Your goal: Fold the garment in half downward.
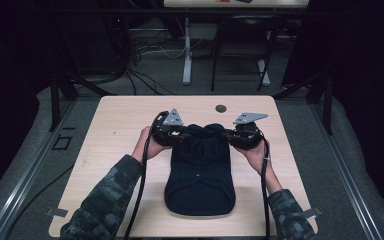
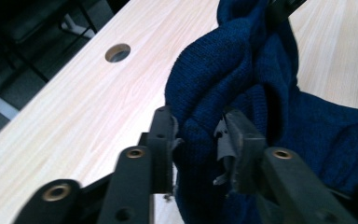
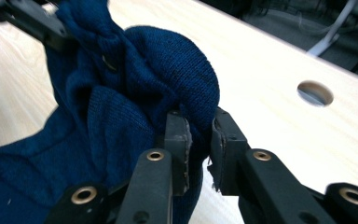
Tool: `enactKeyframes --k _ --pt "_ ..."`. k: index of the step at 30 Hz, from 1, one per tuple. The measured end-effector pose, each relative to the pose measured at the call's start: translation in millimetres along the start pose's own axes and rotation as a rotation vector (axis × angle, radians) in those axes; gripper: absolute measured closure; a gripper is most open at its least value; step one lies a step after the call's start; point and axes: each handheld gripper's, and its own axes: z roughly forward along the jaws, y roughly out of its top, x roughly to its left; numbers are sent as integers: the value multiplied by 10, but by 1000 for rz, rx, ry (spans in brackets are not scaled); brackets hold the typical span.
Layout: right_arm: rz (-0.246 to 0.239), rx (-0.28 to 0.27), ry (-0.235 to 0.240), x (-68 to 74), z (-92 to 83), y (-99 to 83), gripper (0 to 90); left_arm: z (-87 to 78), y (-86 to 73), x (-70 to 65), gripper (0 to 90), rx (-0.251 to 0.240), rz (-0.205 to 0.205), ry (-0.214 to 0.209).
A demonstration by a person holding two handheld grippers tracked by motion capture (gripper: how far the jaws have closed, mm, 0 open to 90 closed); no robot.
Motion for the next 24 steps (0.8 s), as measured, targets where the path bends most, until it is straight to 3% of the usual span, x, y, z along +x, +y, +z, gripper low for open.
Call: enactKeyframes --k 2,4,9,11,14,19,22,24 --pt "-17 -4 -5 35 5 -9 789 43 -31 1 577 14 -8 0" --pt "-30 4 -10 54 17 -33 784 52 -56 4 656 8 -7 2" --pt "-11 12 17 20 -5 -67 729 27 -68 -58 688 -14 33 14" --pt "-3 18 36 7 -29 -79 657 17 -66 -91 691 -21 55 24" --pt "-7 17 38 0 -44 -78 629 5 -66 -118 691 -29 71 28" --pt "1 16 13 -18 -66 -24 517 -34 -54 -144 693 -53 99 36" --pt "-1 15 6 -17 -75 15 537 -66 -50 -159 694 -68 122 42" --pt "-13 13 10 -3 -77 25 623 -78 -47 -168 695 -72 135 48"
